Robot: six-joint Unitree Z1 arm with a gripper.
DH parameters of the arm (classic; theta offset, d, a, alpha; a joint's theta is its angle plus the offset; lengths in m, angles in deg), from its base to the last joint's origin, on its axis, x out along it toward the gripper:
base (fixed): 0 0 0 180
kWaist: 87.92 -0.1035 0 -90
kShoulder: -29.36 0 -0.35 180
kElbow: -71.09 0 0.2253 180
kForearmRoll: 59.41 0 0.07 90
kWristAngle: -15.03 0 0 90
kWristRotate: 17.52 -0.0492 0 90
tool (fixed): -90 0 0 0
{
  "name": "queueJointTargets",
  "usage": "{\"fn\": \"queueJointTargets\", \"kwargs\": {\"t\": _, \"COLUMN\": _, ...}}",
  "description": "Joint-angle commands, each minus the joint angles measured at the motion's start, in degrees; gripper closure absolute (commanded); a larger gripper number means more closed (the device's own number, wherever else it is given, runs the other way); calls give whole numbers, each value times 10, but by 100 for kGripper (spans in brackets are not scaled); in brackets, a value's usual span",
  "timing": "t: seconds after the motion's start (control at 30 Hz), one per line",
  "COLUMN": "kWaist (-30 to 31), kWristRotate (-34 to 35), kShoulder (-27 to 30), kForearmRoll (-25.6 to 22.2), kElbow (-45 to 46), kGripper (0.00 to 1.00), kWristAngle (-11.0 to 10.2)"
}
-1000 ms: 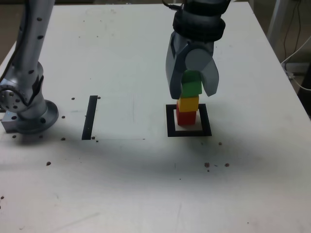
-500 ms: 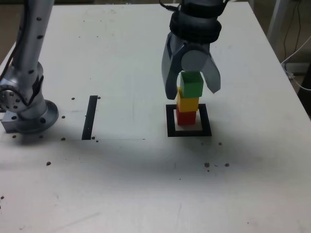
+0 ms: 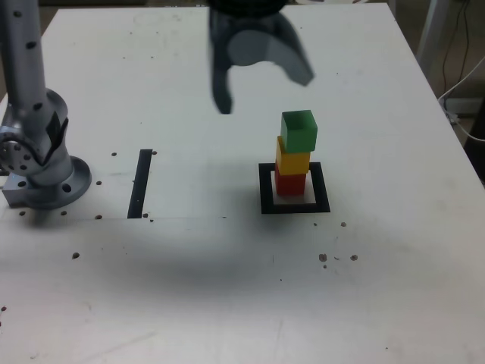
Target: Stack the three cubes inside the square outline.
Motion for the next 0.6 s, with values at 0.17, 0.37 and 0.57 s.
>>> {"fn": "queueJointTargets", "kwargs": {"t": 0.17, "kWaist": 11, "kWristRotate": 12, "kShoulder": 67, "kForearmRoll": 6, "kElbow": 121, "kGripper": 0, "kWristAngle": -2}}
{"fn": "queueJointTargets", "kwargs": {"t": 0.37, "kWaist": 18, "kWristRotate": 17, "kShoulder": 119, "kForearmRoll": 34, "kElbow": 231, "kGripper": 0, "kWristAngle": -3}}
{"fn": "queueJointTargets", "kwargs": {"t": 0.57, "kWaist": 28, "kWristRotate": 12, "kShoulder": 138, "kForearmRoll": 80, "kElbow": 312, "kGripper": 0, "kWristAngle": -4}}
